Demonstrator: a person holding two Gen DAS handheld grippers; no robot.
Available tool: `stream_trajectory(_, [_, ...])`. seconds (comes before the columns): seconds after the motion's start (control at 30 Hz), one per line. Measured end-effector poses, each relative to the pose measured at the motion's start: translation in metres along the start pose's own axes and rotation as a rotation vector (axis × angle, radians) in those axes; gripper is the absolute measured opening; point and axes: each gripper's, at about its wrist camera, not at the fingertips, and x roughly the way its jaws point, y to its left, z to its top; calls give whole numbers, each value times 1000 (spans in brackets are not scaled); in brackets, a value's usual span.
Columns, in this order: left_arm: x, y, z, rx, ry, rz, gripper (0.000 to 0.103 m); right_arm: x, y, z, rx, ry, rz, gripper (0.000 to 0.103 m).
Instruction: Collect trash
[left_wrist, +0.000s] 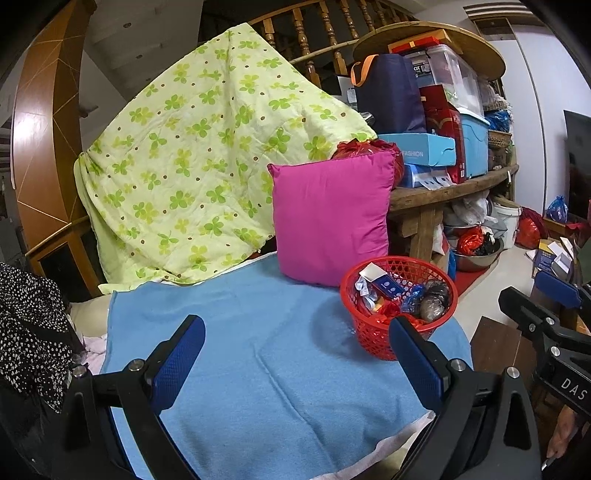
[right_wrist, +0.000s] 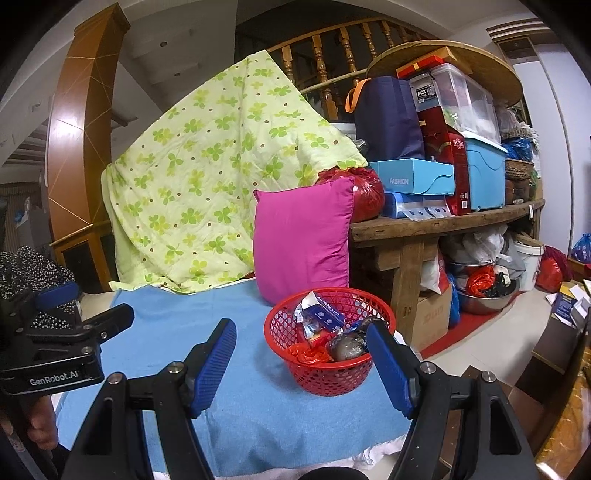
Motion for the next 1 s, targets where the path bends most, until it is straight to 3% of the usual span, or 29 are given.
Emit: stream_trajectory(1.0, [17,6,-9,-12,28,-16,99,14,6,2,-5,13,-16,77])
